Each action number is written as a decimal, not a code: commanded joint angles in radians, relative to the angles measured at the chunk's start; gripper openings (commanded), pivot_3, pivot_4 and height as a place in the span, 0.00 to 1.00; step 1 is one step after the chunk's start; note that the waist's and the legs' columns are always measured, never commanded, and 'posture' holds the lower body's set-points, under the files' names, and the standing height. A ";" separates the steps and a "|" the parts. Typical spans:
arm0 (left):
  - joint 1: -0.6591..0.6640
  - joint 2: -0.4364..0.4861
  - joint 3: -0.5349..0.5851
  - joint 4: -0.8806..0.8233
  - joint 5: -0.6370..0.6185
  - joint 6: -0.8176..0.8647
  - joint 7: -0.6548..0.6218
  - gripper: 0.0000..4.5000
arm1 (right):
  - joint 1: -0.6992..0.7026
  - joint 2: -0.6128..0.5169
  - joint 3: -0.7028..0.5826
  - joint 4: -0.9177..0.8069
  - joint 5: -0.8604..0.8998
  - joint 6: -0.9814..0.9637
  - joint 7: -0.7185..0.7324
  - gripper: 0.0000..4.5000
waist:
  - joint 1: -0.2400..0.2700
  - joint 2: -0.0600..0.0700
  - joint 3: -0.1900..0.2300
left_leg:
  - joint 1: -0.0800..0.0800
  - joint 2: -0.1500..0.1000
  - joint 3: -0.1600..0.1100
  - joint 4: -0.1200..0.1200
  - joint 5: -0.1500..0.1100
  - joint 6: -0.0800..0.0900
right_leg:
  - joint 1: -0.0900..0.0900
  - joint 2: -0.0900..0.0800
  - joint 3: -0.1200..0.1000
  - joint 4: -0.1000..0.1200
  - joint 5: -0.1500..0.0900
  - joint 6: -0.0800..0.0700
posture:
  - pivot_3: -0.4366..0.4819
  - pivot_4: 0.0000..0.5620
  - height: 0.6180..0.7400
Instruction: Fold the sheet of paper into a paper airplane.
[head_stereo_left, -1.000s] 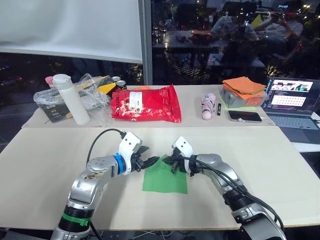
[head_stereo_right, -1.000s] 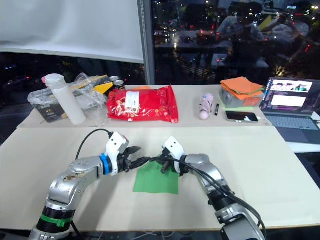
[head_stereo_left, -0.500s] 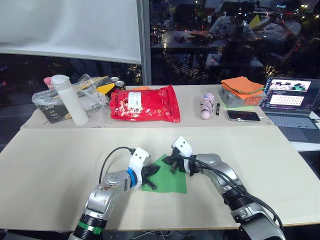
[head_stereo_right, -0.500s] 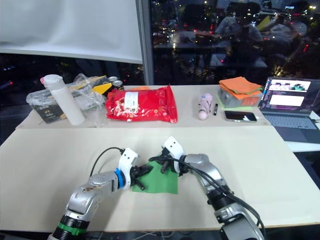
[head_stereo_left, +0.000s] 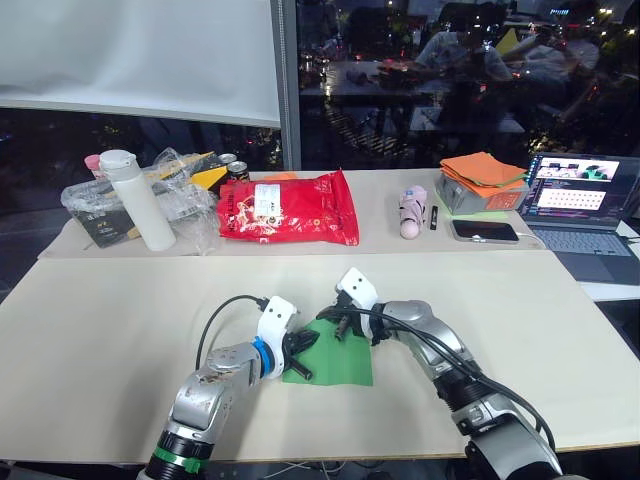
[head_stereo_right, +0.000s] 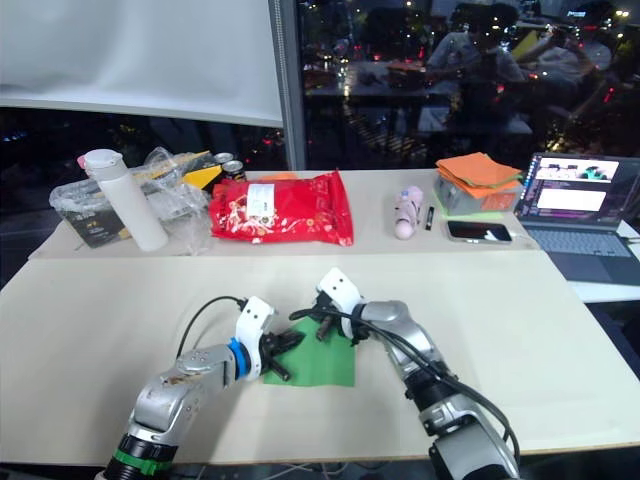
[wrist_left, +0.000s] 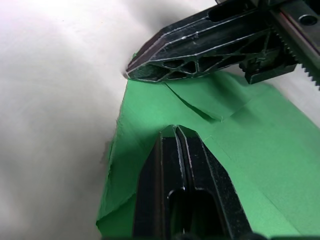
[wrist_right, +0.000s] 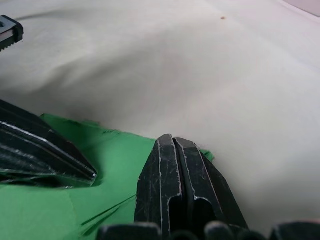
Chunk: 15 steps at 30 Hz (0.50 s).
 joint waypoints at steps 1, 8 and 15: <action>0.009 0.011 0.003 -0.007 -0.003 0.007 0.007 0.01 | -0.016 -0.004 -0.036 -0.012 0.004 -0.018 -0.011 0.00 | 0.000 0.000 0.000 | 0.000 0.000 0.000 0.000 0.000 0.000 | 0.000 0.000 0.000 0.000 0.000 0.000 | 0.48 0.27 0.93; 0.006 0.004 0.000 -0.001 -0.010 0.005 0.012 0.01 | -0.013 -0.026 -0.033 -0.010 -0.003 -0.004 -0.005 0.00 | 0.000 0.000 0.000 | 0.000 0.000 0.000 0.000 0.000 0.000 | 0.000 0.000 0.000 0.000 0.000 0.000 | 0.48 0.27 0.93; -0.010 -0.021 0.009 0.024 -0.014 -0.021 0.018 0.01 | 0.019 -0.025 -0.061 -0.133 0.041 -0.022 0.023 0.00 | 0.000 0.000 0.000 | -0.001 0.000 0.000 0.000 0.000 0.000 | 0.000 0.000 0.000 0.000 0.000 0.000 | 0.48 0.27 0.93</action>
